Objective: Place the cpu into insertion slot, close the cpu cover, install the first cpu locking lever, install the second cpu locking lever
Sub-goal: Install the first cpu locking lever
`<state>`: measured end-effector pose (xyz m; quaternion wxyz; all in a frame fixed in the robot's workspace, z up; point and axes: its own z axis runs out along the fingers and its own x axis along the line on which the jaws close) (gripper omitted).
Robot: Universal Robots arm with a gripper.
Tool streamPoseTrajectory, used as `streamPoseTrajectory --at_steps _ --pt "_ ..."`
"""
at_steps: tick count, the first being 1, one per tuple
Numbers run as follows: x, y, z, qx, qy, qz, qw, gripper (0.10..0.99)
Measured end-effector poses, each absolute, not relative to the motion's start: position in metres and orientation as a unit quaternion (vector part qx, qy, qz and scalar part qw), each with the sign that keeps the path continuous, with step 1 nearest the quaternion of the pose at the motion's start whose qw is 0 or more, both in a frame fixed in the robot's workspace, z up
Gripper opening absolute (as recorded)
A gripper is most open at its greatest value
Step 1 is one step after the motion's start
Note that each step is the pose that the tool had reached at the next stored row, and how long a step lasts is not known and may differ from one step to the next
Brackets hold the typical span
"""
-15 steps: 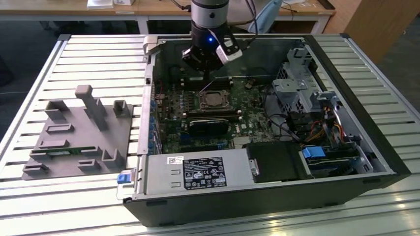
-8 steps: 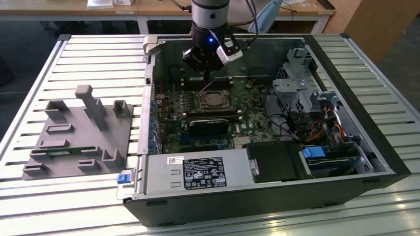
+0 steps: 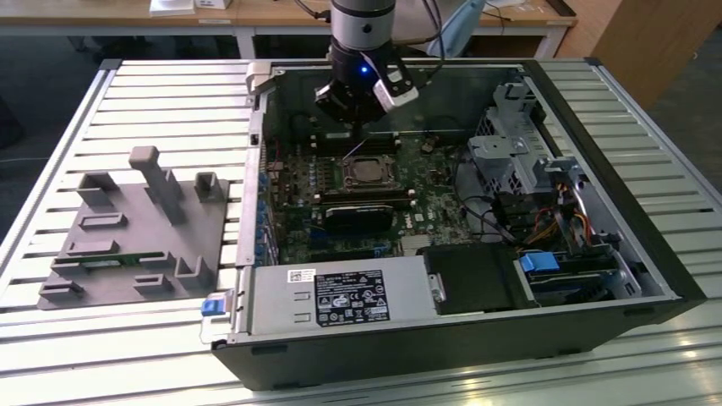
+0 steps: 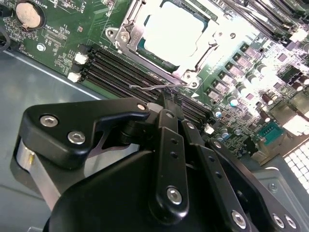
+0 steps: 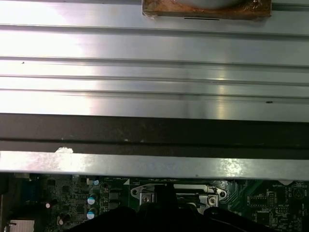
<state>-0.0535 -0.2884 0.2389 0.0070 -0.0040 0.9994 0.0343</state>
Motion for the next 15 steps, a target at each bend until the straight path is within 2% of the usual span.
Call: streamPoseTrajectory --at_steps 15 --pt "-0.0456 -0.2884 0.2365 -0.004 0.999 0.034 0.007 0.106"
